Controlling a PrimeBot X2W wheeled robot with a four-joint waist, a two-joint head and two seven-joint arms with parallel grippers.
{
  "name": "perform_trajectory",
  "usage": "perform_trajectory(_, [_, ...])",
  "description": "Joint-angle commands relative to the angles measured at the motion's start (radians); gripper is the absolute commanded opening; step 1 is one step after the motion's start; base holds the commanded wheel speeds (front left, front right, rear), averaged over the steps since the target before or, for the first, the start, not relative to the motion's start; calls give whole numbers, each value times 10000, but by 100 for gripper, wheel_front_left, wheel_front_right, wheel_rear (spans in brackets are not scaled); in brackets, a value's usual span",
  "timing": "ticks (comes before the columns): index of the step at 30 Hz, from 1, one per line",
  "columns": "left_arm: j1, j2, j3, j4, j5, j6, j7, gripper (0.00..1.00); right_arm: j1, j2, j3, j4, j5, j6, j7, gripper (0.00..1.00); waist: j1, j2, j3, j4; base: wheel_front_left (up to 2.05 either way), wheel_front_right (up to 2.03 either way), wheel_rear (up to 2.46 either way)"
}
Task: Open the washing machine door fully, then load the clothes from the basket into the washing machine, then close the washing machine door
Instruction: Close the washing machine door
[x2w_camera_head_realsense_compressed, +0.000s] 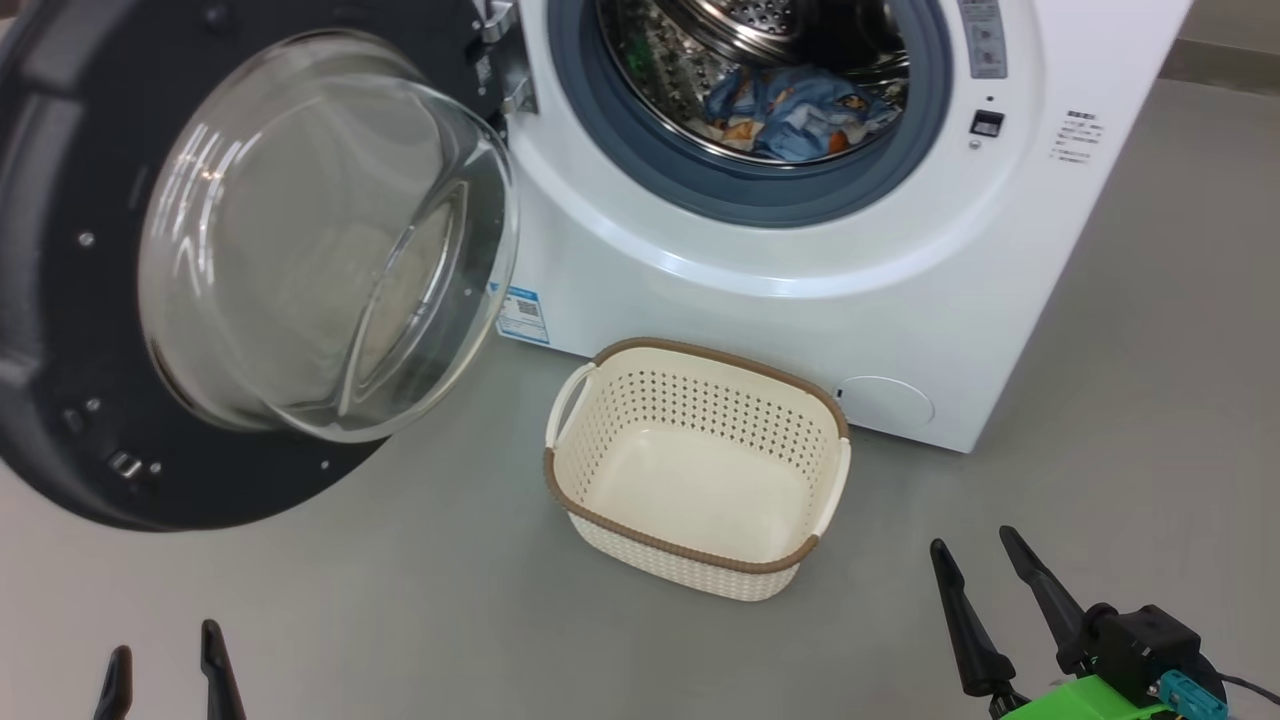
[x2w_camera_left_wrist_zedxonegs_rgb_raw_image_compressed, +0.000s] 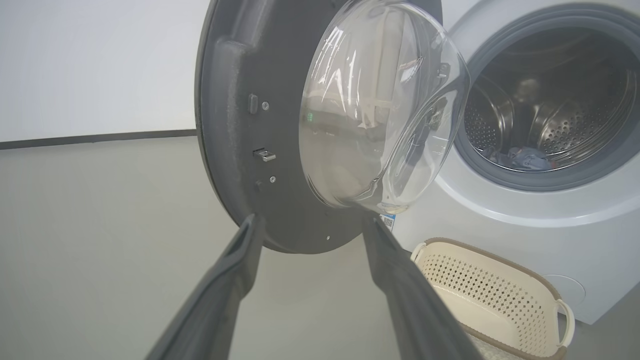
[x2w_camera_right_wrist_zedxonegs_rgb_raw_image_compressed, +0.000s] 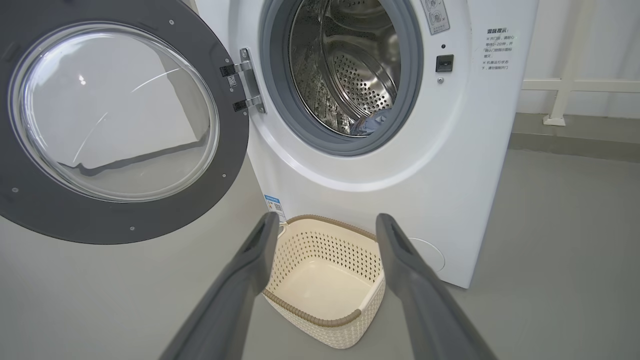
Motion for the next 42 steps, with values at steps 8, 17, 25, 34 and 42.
perform_trajectory(8, [-112, 58, 309, -150, -92, 189, -63, 100, -178, -138, 287, -207, -145, 16, -66, 100, 0, 0, 50, 444, 0, 0, 0])
perform_trajectory(17, [-102, 58, 287, -185, -256, 350, -63, 100, -183, -108, 307, -187, -156, 16, -41, 100, 0, 0, 57, 611, 0, 0, 0])
perform_trajectory(25, [-80, 58, 252, -203, -261, 404, -63, 100, -206, -158, 341, -209, -120, 16, -2, 100, 0, 0, 89, 636, 0, 0, 0])
perform_trajectory(34, [-61, 58, 261, -217, -256, 394, -63, 100, -184, -139, 351, -221, -133, 16, 24, 100, 0, 0, 64, 659, 0, 0, 0])
perform_trajectory(42, [-35, 58, 256, -222, -238, 352, -63, 100, -194, -172, 367, -222, -134, 16, 50, 100, 0, 0, 50, 646, 0, 0, 0])
